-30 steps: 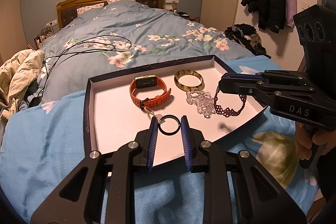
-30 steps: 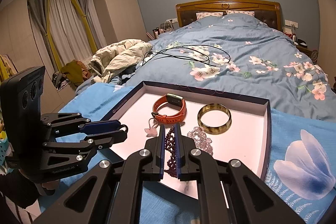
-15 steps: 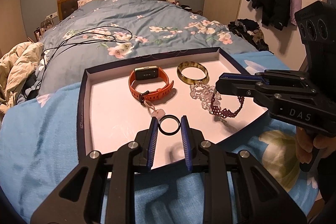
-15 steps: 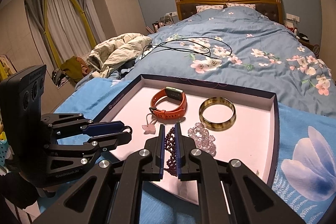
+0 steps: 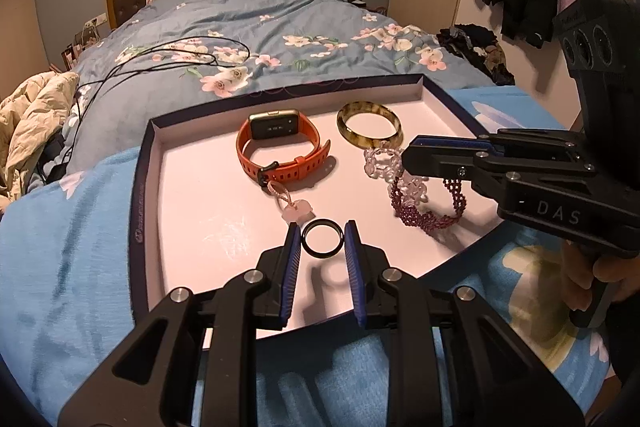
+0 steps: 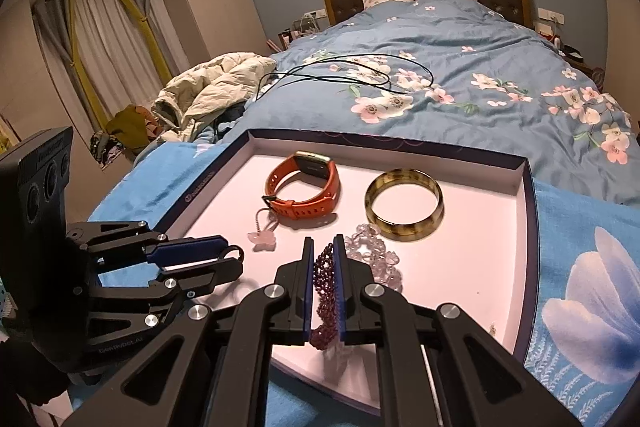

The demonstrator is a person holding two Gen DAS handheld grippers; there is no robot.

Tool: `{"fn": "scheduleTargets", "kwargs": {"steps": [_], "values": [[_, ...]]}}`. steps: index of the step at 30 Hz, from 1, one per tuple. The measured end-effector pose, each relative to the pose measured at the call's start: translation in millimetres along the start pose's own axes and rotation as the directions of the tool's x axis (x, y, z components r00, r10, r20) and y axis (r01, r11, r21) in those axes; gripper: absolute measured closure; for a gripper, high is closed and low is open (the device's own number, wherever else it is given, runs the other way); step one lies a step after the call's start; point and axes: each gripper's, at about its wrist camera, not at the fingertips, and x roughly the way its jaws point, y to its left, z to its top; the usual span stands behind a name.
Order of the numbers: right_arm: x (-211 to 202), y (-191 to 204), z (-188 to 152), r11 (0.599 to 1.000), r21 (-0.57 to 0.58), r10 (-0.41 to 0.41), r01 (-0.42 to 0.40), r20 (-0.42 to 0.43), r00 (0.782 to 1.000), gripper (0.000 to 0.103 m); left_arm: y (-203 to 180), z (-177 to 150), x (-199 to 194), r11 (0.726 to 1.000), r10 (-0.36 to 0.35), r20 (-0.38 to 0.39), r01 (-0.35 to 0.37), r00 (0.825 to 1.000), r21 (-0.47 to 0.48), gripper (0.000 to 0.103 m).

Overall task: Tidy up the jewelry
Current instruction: 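Carry the black ring in the left tool while the right tool carries the red bracelet into the box, then open both tools to release the black ring and red bracelet in the box, then move both open tools back over the green rings on the bedspread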

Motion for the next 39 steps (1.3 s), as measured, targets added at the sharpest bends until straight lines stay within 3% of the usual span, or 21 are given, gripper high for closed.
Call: {"fn": "scheduleTargets", "kwargs": {"steps": [15, 20, 28, 33, 39], "values": [[-2.8, -11.2, -2.3, 0.998, 0.039, -0.046, 0.046, 0.002, 0.999, 0.089, 1.1, 0.6, 18.2, 1.0, 0.001, -0.045, -0.001, 0.999, -0.012, 0.08], [-17.0, -7.5, -2.6, 0.999, 0.036, -0.036, 0.035, 0.028, 0.999, 0.08, 1.9, 0.5, 14.0, 1.0, -0.008, -0.03, 0.008, 1.0, -0.013, 0.072], [-53.6, 4.6, -13.9, 1.0, 0.004, -0.014, 0.013, 0.074, 0.997, 0.063, 9.1, 0.4, -22.4, 0.999, 0.01, 0.058, -0.008, 0.998, -0.04, 0.06], [-70.1, 15.6, -31.2, 0.999, -0.03, -0.012, 0.015, 0.068, 0.998, 0.059, 13.3, -14.1, -61.9, 0.999, 0.014, 0.125, -0.009, 0.992, -0.042, 0.054], [-77.4, 32.7, -62.8, 0.997, -0.072, -0.006, 0.007, 0.015, 1.0, 0.059, 15.8, -42.8, -90.3, 0.999, 0.036, 0.127, -0.035, 0.991, -0.011, 0.053]]}}
